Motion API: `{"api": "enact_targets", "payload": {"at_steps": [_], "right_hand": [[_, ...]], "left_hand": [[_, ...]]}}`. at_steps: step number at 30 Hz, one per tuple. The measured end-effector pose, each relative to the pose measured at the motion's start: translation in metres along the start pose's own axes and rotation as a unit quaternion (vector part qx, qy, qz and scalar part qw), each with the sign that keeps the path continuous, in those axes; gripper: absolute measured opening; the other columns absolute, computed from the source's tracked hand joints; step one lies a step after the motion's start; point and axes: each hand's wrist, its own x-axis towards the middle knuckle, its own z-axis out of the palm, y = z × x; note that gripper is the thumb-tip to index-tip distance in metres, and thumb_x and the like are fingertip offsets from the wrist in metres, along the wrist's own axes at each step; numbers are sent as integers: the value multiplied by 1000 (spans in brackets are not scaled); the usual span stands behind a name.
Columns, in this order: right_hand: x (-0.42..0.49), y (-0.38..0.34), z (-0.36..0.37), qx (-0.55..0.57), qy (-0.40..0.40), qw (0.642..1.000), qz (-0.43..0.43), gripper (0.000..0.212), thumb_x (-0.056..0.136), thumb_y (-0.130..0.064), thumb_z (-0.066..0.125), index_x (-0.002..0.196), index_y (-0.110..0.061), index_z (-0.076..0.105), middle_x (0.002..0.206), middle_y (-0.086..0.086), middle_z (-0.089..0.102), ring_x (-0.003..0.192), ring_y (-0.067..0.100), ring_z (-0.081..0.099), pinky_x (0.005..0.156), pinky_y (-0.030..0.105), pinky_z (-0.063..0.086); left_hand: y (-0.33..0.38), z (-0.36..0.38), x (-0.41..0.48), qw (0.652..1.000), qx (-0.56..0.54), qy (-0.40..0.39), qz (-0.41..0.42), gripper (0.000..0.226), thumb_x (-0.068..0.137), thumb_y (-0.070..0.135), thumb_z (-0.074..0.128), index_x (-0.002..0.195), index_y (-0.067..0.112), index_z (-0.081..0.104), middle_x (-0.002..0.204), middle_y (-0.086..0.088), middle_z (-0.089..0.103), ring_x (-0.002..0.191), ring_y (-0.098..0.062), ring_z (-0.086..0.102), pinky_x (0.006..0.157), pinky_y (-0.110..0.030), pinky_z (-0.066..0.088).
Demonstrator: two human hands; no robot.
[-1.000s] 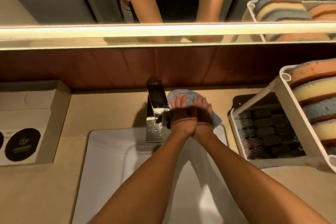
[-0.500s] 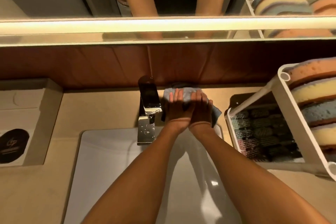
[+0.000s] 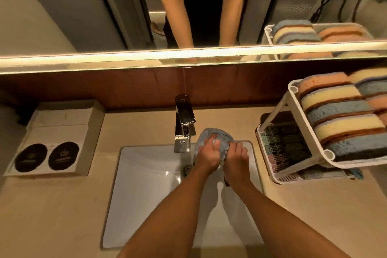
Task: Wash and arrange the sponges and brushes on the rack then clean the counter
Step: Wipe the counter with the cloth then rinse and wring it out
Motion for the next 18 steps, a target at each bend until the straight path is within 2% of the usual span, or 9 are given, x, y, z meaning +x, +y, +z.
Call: {"api": "enact_targets", "payload": {"at_steps": [2, 3, 5, 7, 10, 13, 14, 16, 18], "right_hand": [[-13, 4, -1, 38, 29, 998, -39, 23, 90, 4, 58, 112, 4, 66, 96, 22, 63, 84, 39, 61, 69, 43, 52], [-17, 7, -3, 46, 36, 996, -61, 25, 91, 2, 59, 115, 2, 66, 98, 20, 62, 86, 38, 61, 70, 43, 51], [-17, 12, -13, 50, -2, 995, -85, 35, 97, -6, 53, 131, -9, 57, 114, 14, 58, 104, 34, 57, 84, 39, 46], [-19, 18, -24, 71, -15, 990, -118, 36, 101, -13, 46, 137, -17, 51, 124, 8, 57, 116, 29, 53, 94, 38, 44], [-29, 19, -43, 106, 27, 980, -165, 30, 106, -21, 40, 130, -18, 58, 123, 4, 63, 116, 26, 55, 98, 41, 43], [-36, 12, -56, 138, 43, 974, -177, 29, 106, -24, 38, 118, -19, 64, 115, -1, 64, 110, 22, 54, 97, 40, 39], [-38, 8, -59, 162, 45, 970, -178, 30, 106, -24, 38, 116, -17, 65, 115, -1, 63, 108, 21, 52, 96, 39, 40], [-45, 1, -63, 204, 46, 960, -189, 29, 105, -24, 39, 112, -15, 66, 111, 0, 62, 105, 18, 49, 92, 33, 39], [-56, -9, -65, 246, 34, 953, -177, 27, 105, -26, 39, 100, -19, 64, 98, -3, 61, 95, 15, 51, 82, 29, 38]], "left_hand": [[3, -3, -9, 1000, -24, 7, -11, 49, 108, 46, 28, 150, 25, 43, 153, -10, 46, 138, -26, 45, 117, -44, 37], [3, -7, -16, 1000, -23, 14, -9, 48, 108, 45, 28, 145, 22, 48, 146, -10, 53, 133, -26, 51, 114, -45, 40], [3, -17, -28, 999, -8, 33, 7, 46, 109, 44, 26, 135, 21, 56, 133, -8, 61, 122, -25, 57, 108, -42, 44], [4, -25, -46, 999, -13, 47, 15, 46, 109, 43, 25, 137, 22, 55, 134, -6, 60, 124, -24, 55, 108, -38, 42], [12, -28, -68, 995, -48, 78, 27, 45, 109, 39, 27, 141, 22, 53, 136, -3, 58, 125, -19, 52, 104, -28, 39], [21, -32, -92, 991, -71, 112, 30, 33, 109, 36, 29, 113, 33, 61, 107, 9, 64, 103, -14, 58, 79, -21, 44], [23, -36, -98, 990, -72, 119, 33, 32, 108, 35, 30, 107, 34, 61, 103, 8, 64, 99, -14, 58, 76, -22, 45], [20, -43, -110, 990, -68, 118, 27, 35, 108, 36, 32, 110, 26, 65, 109, -2, 67, 100, -19, 61, 82, -31, 50], [17, -54, -119, 991, -104, 89, 8, 36, 107, 35, 36, 110, 17, 67, 108, -10, 70, 99, -26, 65, 81, -35, 55]]}}
